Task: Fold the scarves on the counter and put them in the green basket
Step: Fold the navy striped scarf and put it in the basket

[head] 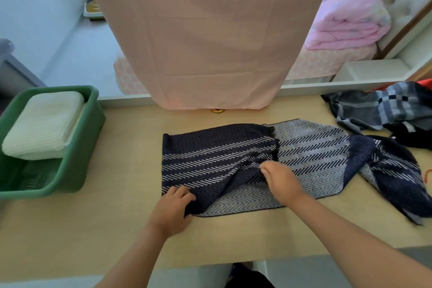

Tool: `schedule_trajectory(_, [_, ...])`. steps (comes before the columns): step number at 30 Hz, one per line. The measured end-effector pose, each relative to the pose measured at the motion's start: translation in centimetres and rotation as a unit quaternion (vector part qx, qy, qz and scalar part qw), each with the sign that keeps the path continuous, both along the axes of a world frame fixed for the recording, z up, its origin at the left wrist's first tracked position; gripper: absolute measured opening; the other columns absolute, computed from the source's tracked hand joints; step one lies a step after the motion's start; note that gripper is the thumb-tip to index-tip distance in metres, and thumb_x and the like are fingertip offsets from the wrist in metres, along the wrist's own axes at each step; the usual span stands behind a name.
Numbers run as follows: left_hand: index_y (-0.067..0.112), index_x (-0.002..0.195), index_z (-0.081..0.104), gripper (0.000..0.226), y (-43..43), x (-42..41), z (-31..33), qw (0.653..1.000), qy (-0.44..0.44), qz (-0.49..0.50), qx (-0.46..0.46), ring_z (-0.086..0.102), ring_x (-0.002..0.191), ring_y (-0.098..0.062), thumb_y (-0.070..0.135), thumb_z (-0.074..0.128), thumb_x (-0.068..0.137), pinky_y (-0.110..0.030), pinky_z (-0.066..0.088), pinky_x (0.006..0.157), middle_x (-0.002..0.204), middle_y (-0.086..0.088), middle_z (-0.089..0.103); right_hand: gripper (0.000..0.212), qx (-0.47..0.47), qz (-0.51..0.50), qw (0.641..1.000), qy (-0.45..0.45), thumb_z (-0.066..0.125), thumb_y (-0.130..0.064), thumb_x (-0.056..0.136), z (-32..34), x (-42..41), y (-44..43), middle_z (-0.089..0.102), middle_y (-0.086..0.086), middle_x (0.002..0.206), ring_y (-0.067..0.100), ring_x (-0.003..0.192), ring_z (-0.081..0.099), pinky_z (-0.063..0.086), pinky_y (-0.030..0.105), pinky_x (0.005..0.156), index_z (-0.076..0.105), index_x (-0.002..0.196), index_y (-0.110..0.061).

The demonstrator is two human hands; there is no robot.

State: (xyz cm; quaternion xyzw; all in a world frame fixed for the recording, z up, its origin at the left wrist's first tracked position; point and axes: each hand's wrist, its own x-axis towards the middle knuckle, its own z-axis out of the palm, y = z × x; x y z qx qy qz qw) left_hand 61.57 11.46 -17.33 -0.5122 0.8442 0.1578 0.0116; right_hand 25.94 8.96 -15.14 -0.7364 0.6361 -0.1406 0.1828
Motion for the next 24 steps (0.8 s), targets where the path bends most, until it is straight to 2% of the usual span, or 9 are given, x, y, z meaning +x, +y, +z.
schedule_trajectory(3, [0.022,0.099,0.075,0.031,0.5,0.4,-0.3,0.998,0.028,0.011,-0.047,0.059,0.083,-0.018,0.02,0.067,0.069,-0.028,0.056,0.067,0.093,0.008,0.066,0.026,-0.015,-0.023,1.0,0.01,0.037,-0.019,0.104,1.9,0.5,0.1,0.05,0.001,0.073,0.019,0.067,0.045,0.043,0.047,0.063,0.051,0.083,-0.013])
schedule_trajectory(7, [0.019,0.103,0.078,0.033,0.9,1.1,-0.4,0.995,0.08,0.041,-0.047,0.064,0.083,-0.019,0.005,0.078,0.073,-0.026,0.056,0.066,0.091,0.006,0.067,0.006,-0.04,0.036,0.994,0.091,0.053,-0.022,0.092,3.6,-0.2,0.4,0.051,-0.002,0.082,0.019,0.074,0.048,0.041,0.038,0.072,0.05,0.093,-0.018])
schedule_trajectory(9, [0.016,0.106,0.077,0.035,1.3,1.7,-0.3,0.994,0.09,0.049,-0.041,0.063,0.085,-0.02,0.002,0.078,0.075,-0.028,0.056,0.069,0.092,0.005,0.067,0.02,-0.047,0.077,0.983,0.159,0.061,-0.014,0.077,3.7,-0.9,0.6,0.052,-0.001,0.086,0.022,0.08,0.052,0.04,0.036,0.072,0.053,0.094,-0.018])
schedule_trajectory(12, [0.014,0.102,0.078,0.038,1.6,2.6,0.1,0.995,0.079,0.044,-0.045,0.064,0.081,-0.023,-0.005,0.076,0.07,-0.03,0.056,0.064,0.088,0.003,0.066,0.038,-0.055,0.113,0.967,0.221,0.071,0.005,0.053,3.7,-1.7,1.9,0.046,-0.003,0.076,0.022,0.07,0.05,0.03,0.031,0.063,0.053,0.075,-0.021])
schedule_trajectory(14, [0.014,0.098,0.079,0.038,1.7,3.0,0.2,0.996,0.068,0.043,-0.044,0.064,0.08,-0.023,-0.007,0.077,0.067,-0.029,0.056,0.06,0.085,0.003,0.065,0.048,-0.047,0.117,0.961,0.245,0.075,0.006,0.043,3.2,-2.1,2.9,0.042,-0.006,0.073,0.02,0.066,0.048,0.028,0.029,0.061,0.049,0.069,-0.025])
schedule_trajectory(17, [0.019,0.105,0.076,0.034,2.2,3.2,0.4,0.997,0.055,0.055,0.003,0.061,0.094,-0.021,-0.001,0.066,0.079,-0.031,0.054,0.069,0.098,0.005,0.063,0.038,0.026,0.123,0.943,0.307,0.078,-0.002,0.056,2.1,-2.1,4.1,0.046,-0.004,0.078,0.021,0.073,0.05,0.037,0.032,0.065,0.054,0.072,-0.027])
schedule_trajectory(19, [0.026,0.113,0.067,0.032,2.5,3.3,0.6,0.998,0.022,0.041,0.05,0.054,0.104,-0.017,0.013,0.06,0.084,-0.028,0.048,0.076,0.108,0.008,0.058,0.024,0.094,0.118,0.929,0.339,0.066,-0.011,0.079,1.5,-1.9,4.7,0.051,-0.002,0.097,0.023,0.095,0.05,0.039,0.036,0.083,0.06,0.093,-0.029])
schedule_trajectory(21, [0.031,0.11,0.061,0.024,2.3,3.2,1.0,0.996,0.01,0.037,0.076,0.05,0.101,-0.014,0.031,0.059,0.086,-0.025,0.043,0.075,0.104,0.01,0.055,0.022,0.164,0.077,0.928,0.326,0.055,-0.027,0.086,1.5,-1.7,4.9,0.051,-0.002,0.111,0.022,0.109,0.048,0.033,0.038,0.097,0.061,0.107,-0.033])
schedule_trajectory(24, [0.034,0.092,0.06,0.011,1.2,2.5,1.5,0.994,0.005,0.061,0.095,0.055,0.088,-0.013,0.039,0.05,0.091,-0.029,0.047,0.071,0.091,0.012,0.057,0.026,0.155,0.005,0.952,0.262,0.045,-0.038,0.089,2.1,-1.4,4.0,0.056,-0.006,0.11,0.019,0.11,0.05,0.033,0.038,0.097,0.066,0.105,-0.035])
